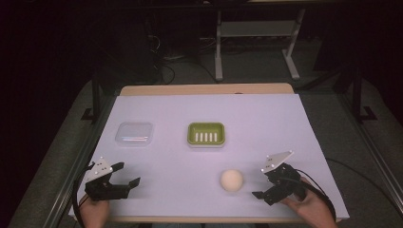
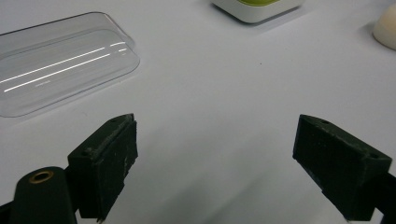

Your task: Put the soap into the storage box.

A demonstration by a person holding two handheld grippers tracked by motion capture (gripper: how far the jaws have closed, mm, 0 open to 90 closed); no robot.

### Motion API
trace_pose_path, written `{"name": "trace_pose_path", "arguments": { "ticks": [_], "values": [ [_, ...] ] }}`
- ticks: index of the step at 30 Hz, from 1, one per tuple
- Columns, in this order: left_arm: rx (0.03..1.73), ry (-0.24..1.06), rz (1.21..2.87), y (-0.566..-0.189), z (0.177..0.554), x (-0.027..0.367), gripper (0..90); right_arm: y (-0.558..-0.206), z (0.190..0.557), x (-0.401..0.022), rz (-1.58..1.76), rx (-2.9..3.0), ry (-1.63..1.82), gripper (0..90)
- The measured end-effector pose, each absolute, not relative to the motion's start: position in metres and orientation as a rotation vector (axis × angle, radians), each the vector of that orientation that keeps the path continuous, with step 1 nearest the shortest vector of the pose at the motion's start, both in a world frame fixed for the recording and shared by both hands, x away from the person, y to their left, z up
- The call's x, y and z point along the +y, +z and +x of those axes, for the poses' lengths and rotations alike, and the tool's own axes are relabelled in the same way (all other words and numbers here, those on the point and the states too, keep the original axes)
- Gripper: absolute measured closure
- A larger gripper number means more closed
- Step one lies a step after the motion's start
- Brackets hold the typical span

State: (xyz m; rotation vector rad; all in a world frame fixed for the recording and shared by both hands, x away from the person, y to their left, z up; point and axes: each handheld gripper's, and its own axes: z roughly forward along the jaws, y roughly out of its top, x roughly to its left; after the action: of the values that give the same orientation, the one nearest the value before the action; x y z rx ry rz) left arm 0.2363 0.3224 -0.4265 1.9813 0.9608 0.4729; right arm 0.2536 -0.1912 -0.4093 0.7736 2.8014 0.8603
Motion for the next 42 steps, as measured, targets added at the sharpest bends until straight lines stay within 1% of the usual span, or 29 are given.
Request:
{"name": "trace_pose_path", "arguments": {
  "ticks": [17, 42],
  "values": [
    [0.968, 0.463, 1.970, -0.427, 0.236, 0.323, 13.0, -0.403, 0.270, -0.161, 0.659, 2.849, 0.862, 15.1],
    [0.960, 0.471, 1.974, -0.427, 0.236, 0.324, 13.0, -0.398, 0.286, -0.128, 0.603, 2.904, 0.830, 14.1]
  ]
}}
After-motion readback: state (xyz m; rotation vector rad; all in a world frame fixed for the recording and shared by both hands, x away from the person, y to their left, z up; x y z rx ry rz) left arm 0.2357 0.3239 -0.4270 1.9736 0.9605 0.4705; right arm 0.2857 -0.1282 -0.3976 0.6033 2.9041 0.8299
